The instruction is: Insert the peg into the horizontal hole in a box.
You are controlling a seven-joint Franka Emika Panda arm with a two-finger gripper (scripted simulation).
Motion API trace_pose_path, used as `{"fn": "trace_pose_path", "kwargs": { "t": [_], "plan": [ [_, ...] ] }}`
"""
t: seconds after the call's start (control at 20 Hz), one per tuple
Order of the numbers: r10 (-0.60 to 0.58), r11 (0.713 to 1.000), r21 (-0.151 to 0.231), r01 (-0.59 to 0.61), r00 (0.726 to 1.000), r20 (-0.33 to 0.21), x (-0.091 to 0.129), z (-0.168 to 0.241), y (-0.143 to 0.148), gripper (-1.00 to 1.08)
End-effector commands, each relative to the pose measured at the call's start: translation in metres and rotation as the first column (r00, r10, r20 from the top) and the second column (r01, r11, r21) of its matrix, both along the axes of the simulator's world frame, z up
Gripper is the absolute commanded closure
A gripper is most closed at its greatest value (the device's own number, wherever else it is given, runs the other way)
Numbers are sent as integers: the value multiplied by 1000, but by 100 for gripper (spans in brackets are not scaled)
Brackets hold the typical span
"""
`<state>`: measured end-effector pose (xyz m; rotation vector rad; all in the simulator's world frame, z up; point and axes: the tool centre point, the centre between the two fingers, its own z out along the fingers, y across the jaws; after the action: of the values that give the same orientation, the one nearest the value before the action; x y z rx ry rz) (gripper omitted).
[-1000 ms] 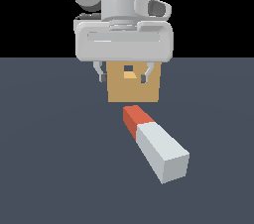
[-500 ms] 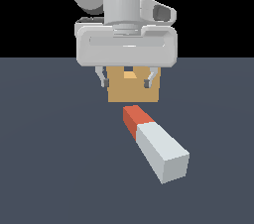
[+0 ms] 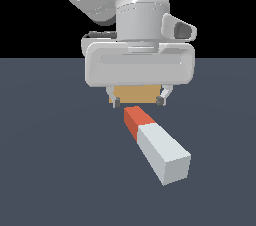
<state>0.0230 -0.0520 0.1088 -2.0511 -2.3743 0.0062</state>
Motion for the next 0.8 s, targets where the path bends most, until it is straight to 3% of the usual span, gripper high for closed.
{"fn": "trace_pose_path", "kwargs": {
  "t": [0.0,0.75],
  "plan": [
    [44,999,0,-44,999,2,8,-9,-9,-92],
    [170,985,0,-170,985,6,37,-35,-31,-92]
  ]
}}
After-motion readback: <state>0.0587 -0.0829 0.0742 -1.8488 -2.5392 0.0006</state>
